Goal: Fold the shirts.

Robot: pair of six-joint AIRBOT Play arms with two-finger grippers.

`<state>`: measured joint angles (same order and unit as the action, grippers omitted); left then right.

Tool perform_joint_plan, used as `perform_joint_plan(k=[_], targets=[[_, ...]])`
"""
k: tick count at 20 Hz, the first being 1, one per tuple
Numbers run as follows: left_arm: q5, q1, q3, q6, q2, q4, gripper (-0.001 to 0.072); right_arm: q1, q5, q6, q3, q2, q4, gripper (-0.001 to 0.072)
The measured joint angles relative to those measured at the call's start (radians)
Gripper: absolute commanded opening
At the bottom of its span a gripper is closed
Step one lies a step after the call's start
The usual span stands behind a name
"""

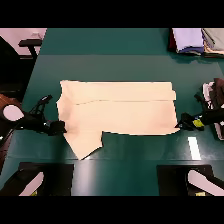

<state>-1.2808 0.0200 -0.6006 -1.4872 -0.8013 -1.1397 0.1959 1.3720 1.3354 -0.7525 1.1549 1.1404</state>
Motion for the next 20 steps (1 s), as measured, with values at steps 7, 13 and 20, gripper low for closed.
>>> perform_joint_plan(k=[7,13,20], targets=[[-0.235,0.0,-0.085,-0.018,0.197,-0.052,0.0022,0.006,0.166,0.012,-0.03,-0.248,0.121,0.0022],[-0.124,0.0,-0.188,-0.006,0.109,-0.08,0.0024,-0.097,0.109,0.05,-0.135,-0.196,0.133,0.0023],[0.162,0.0,-0.338,0.085,-0.241,-0.085,0.0026,-0.195,0.016,0.069,-0.464,0.183,0.132,0.0025]])
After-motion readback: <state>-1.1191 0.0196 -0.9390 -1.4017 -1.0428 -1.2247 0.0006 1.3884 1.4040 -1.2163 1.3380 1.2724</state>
